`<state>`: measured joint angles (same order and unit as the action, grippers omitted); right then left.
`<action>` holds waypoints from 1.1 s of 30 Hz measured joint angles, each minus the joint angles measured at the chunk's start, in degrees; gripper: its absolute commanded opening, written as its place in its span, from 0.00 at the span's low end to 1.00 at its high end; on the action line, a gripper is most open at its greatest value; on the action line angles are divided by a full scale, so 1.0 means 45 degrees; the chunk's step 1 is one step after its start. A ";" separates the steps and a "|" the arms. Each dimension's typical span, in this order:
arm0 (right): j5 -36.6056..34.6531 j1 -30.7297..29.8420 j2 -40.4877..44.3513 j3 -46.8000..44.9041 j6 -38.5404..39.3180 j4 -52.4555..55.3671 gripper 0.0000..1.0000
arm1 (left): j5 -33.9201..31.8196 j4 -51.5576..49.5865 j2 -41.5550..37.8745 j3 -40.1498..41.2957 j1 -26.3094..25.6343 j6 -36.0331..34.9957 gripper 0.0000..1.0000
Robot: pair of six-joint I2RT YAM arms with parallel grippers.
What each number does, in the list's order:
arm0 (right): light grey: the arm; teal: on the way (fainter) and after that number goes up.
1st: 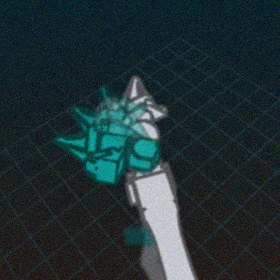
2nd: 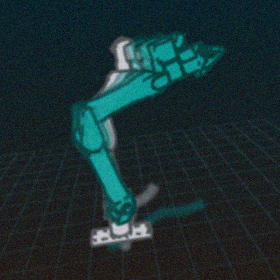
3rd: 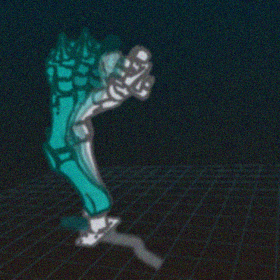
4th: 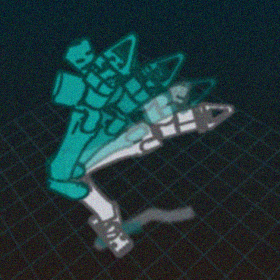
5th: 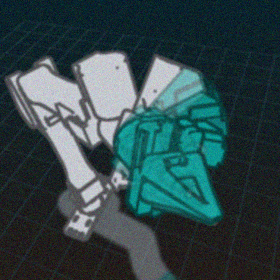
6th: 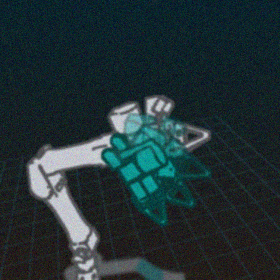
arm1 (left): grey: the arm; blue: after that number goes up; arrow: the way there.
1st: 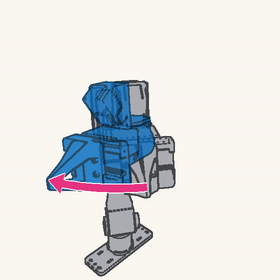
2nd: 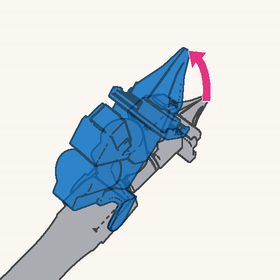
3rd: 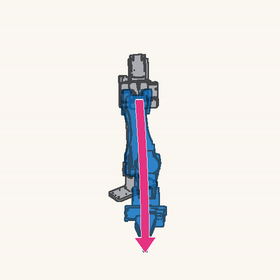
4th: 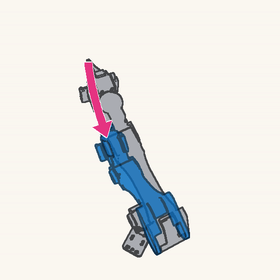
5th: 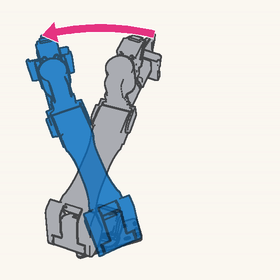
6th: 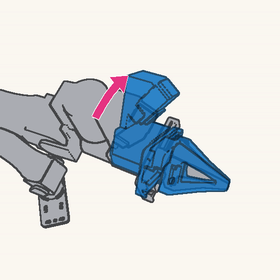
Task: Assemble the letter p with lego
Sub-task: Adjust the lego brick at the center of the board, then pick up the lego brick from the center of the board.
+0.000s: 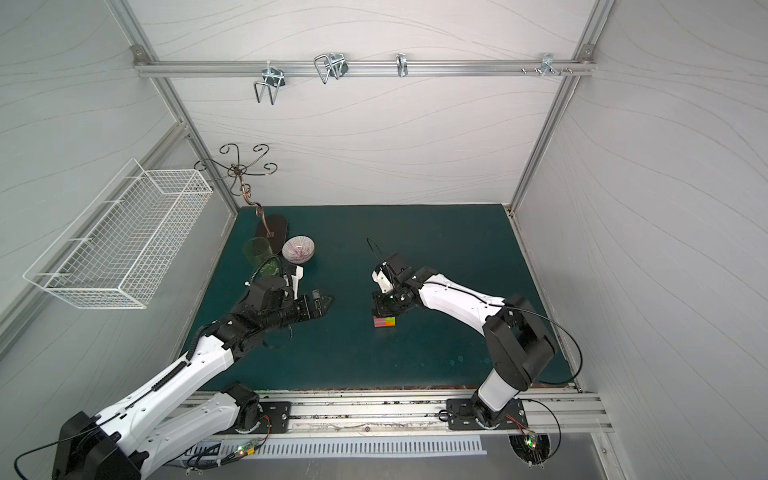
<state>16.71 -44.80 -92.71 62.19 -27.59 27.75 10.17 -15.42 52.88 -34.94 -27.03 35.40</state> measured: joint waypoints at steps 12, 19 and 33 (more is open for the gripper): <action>-0.0199 -0.0126 0.1093 0.0481 0.0010 0.0952 0.30 | 0.0223 0.0126 -0.0010 0.0073 0.0005 0.0097 0.99; 0.0010 -0.0126 0.2152 0.1341 0.1404 0.1297 0.60 | 0.0233 0.0107 -0.0491 0.0112 0.0160 0.0141 0.99; 0.0398 -0.0427 0.0869 0.1394 0.7446 0.1773 0.53 | 0.1001 0.0325 -0.1307 0.1345 0.1423 0.0947 0.99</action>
<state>18.50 -46.72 -88.79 68.47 5.91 35.73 14.68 -13.96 47.00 -28.88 -20.62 39.66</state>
